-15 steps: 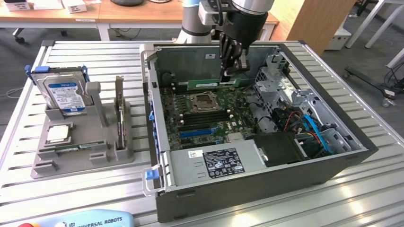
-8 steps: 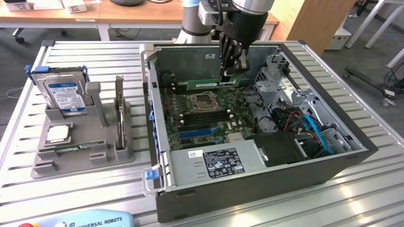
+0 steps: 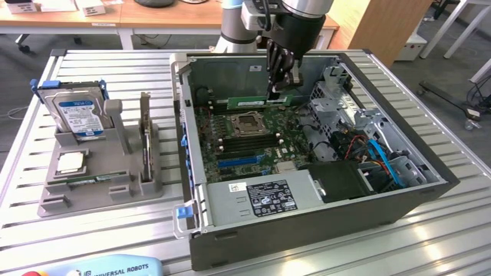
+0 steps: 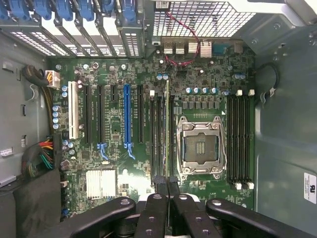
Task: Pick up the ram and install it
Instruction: 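Insert the ram into the slot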
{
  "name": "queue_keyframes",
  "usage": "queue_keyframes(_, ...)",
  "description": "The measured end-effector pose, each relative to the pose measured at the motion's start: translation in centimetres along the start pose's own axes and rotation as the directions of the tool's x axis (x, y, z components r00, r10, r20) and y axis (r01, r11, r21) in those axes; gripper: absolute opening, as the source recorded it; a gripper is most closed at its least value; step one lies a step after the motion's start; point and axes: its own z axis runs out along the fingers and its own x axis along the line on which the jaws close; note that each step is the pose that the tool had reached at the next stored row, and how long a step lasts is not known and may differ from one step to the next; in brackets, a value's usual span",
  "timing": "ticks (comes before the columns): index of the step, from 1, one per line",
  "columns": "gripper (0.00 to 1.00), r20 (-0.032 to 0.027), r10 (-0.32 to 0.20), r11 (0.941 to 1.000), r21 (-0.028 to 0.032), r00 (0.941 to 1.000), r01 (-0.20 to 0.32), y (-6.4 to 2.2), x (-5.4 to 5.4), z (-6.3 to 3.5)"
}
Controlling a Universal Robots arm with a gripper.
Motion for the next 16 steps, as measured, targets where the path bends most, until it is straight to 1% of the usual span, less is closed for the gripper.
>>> queue_keyframes(4, 0.12, 0.0003, 0.001, 1.0, 0.0001, 1.0, -0.001, -0.02, 0.0, 0.17)
queue_keyframes(16, 0.12, 0.0003, 0.007, 1.0, 0.0003, 1.0, -0.007, -0.08, 0.1, 1.52)
